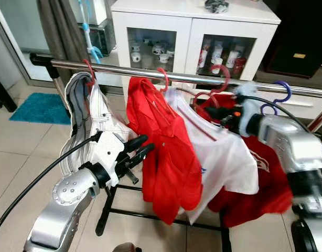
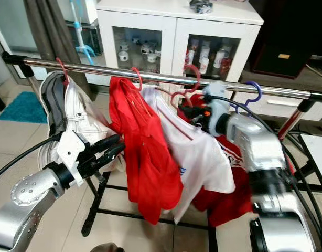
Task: Hang hanger
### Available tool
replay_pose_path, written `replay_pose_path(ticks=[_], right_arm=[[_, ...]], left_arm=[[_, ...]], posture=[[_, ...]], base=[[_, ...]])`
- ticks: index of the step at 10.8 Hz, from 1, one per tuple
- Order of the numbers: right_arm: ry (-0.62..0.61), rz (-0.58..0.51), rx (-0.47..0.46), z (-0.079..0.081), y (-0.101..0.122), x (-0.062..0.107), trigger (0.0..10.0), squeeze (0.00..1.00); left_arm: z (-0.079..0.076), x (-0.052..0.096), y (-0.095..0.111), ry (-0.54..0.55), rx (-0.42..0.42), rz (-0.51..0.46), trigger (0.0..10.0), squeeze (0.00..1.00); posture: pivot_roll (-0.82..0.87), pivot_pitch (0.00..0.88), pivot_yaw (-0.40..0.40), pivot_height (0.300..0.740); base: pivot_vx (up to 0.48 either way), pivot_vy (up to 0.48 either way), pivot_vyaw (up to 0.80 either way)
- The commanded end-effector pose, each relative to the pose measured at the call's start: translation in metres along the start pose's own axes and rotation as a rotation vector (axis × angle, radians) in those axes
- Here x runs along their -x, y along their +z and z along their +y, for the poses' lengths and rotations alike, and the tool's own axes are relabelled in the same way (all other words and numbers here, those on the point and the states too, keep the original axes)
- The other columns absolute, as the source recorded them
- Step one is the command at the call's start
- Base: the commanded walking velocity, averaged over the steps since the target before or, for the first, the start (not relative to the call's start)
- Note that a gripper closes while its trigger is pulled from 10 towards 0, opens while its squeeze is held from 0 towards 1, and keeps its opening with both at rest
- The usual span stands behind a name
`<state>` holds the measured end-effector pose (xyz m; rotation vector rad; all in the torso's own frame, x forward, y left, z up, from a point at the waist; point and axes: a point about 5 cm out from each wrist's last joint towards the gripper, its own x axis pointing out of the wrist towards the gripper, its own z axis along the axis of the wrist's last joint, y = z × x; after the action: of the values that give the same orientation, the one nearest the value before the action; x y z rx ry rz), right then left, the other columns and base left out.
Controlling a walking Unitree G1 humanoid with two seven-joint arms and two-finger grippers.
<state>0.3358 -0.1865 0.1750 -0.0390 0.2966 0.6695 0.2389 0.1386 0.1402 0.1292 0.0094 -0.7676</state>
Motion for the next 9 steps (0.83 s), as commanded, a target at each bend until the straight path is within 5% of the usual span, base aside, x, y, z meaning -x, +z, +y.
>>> replay_pose_path(ticks=[1,5,9], right_arm=[[0.010,-0.046,0.022,0.003,0.012,0.011,0.0,0.00],[-0.036,0.034,0.070,0.023,-0.026,0.033,0.0,0.00],[-0.252,-0.065,-0.094,0.046,-0.063,0.032,0.0,0.00]], left_arm=[[0.000,-0.002,-0.003,0.014,-0.005,0.022,10.0,0.00],[-0.002,-0.001,-0.017,0.130,0.066,0.035,10.0,0.00],[-0.007,0.005,-0.027,0.157,0.100,0.054,10.0,0.00]], posture=[[0.02,0.000,0.018,0.740],[0.00,0.000,0.010,0.740],[-0.03,0.000,0.015,0.740]], base=[[0.000,0.000,0.00],[0.000,0.000,0.00],[-0.262,0.000,0.00]])
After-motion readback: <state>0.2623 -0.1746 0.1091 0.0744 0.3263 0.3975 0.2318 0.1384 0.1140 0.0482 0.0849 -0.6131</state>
